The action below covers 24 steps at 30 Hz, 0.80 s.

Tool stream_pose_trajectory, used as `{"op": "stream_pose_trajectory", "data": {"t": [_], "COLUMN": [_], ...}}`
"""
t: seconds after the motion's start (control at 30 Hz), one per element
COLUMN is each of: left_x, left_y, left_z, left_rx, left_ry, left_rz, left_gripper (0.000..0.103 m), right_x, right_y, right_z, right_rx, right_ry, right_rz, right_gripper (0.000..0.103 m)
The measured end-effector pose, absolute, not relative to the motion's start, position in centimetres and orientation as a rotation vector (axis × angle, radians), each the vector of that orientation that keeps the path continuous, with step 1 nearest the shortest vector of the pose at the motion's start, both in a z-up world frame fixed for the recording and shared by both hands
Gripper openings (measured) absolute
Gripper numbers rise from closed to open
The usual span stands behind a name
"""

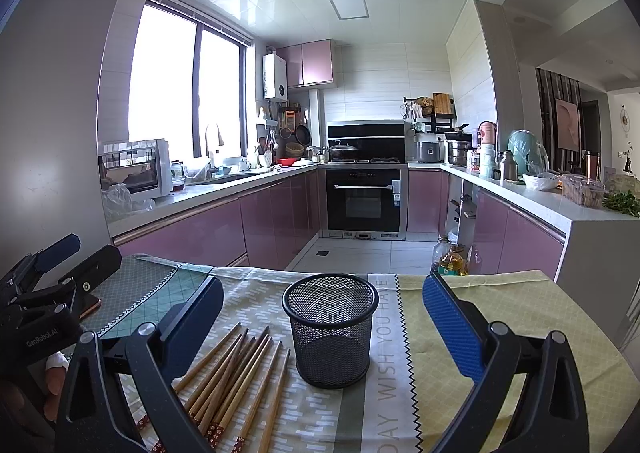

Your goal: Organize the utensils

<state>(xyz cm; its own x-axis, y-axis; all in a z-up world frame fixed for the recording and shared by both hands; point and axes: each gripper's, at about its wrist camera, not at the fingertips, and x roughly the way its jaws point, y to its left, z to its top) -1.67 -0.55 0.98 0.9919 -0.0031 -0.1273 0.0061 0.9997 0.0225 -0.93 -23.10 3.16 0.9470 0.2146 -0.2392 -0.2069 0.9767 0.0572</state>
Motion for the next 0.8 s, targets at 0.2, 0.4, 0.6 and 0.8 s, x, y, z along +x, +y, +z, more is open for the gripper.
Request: {"op": "stream_pose_trajectory", "data": {"t": [0.2,0.4,0.6,0.8], "left_x": [-1.71,-1.7,-1.67,-1.67], "left_y": [-0.55,-0.52,-0.4,-0.34], "left_z": [0.95,0.96,0.89,0.66], "left_rx": [0.023,0.021,0.021,0.023], "left_ry": [0.128,0.129,0.13,0.133], "left_rz": [-0.003,-0.003,-0.004,-0.003], "left_gripper": [0.097,0.097,0.097,0.097], "right_x": [-0.94,-0.91,-0.92,-0.9], "right_y": [-23.25,-23.26,-23.23,-23.28], "right_z": [3.18,3.19,3.18,3.07], "right_rx": [0.033,0.034,0.032,0.035], "right_ry": [0.247,0.248,0.248,0.25], "right_rz": [0.212,0.213,0.213,0.215], "right_gripper": [0.096,0.096,0.096,0.096]}}
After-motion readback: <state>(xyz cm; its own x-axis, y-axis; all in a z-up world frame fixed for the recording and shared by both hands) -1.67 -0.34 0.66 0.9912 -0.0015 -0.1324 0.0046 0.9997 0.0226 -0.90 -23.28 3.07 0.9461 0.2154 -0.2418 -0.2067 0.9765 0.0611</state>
